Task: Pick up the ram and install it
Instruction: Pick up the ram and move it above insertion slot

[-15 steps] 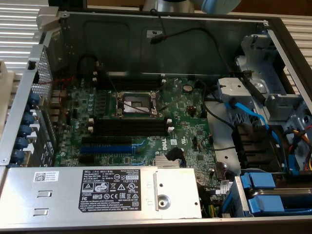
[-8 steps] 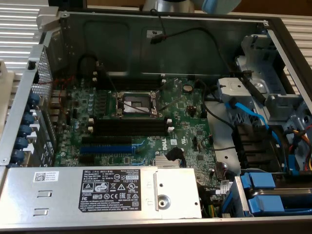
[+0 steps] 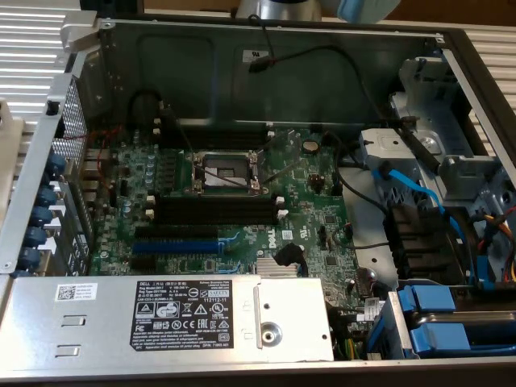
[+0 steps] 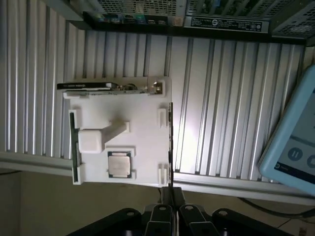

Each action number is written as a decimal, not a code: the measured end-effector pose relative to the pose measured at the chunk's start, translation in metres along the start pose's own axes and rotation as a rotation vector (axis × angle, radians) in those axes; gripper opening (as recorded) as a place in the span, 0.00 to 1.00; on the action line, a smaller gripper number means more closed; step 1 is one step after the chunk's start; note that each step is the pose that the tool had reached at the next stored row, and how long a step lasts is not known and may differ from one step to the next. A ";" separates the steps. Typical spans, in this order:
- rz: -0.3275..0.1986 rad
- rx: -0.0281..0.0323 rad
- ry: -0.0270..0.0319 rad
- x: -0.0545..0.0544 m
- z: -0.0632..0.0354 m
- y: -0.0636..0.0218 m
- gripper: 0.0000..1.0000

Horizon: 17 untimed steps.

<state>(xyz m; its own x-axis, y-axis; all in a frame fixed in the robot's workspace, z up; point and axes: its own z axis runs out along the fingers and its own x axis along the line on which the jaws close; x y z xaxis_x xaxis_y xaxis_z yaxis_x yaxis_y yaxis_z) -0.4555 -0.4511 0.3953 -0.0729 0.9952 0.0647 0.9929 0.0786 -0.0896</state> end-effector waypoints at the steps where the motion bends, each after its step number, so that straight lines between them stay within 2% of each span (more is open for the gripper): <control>1: 0.000 0.0007 0.0002 -0.001 -0.0006 0.0046 0.12; 6: 0.000 0.0044 0.0004 -0.003 -0.0095 0.0261 0.12; 11: 0.000 0.0100 0.0008 -0.006 -0.0295 0.0440 0.12; 17: 0.001 0.0236 0.0018 -0.011 -0.0493 0.0655 0.12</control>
<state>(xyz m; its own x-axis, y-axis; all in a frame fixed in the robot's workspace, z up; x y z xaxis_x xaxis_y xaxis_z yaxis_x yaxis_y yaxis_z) -0.3850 -0.4593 0.4377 -0.0716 0.9952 0.0664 0.9905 0.0788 -0.1131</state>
